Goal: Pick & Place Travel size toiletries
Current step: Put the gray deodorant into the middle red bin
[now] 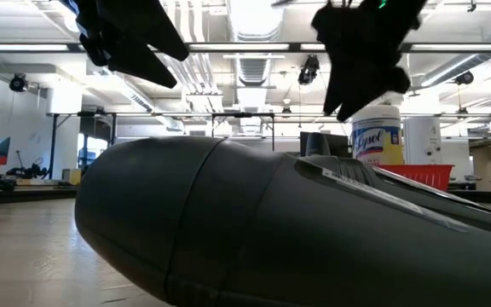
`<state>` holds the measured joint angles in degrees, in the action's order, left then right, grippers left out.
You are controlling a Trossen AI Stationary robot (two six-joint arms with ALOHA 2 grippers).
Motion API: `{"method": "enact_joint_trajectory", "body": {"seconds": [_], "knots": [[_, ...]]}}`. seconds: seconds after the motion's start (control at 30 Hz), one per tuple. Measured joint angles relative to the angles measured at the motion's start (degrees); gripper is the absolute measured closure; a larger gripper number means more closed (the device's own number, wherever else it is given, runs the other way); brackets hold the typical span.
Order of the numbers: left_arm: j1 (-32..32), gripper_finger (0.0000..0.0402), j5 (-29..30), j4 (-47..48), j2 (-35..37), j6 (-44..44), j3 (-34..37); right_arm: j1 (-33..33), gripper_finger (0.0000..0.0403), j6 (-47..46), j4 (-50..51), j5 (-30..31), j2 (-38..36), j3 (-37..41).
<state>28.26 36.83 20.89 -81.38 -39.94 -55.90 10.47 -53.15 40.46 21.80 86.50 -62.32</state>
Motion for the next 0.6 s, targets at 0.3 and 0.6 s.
{"method": "enact_joint_trajectory", "body": {"seconds": [0.3, 0.6], "knots": [[-0.01, 0.0041, -0.02, -0.29, 0.0, -0.24, 0.0, -13.93, 0.0136, 7.94, 0.64, -10.37, -0.11, -0.71], [-0.79, 0.0042, 0.21, -0.27, 0.0, -0.09, 0.0, -18.42, 0.015, 13.07, 0.79, -15.49, -0.06, -0.97]]}}
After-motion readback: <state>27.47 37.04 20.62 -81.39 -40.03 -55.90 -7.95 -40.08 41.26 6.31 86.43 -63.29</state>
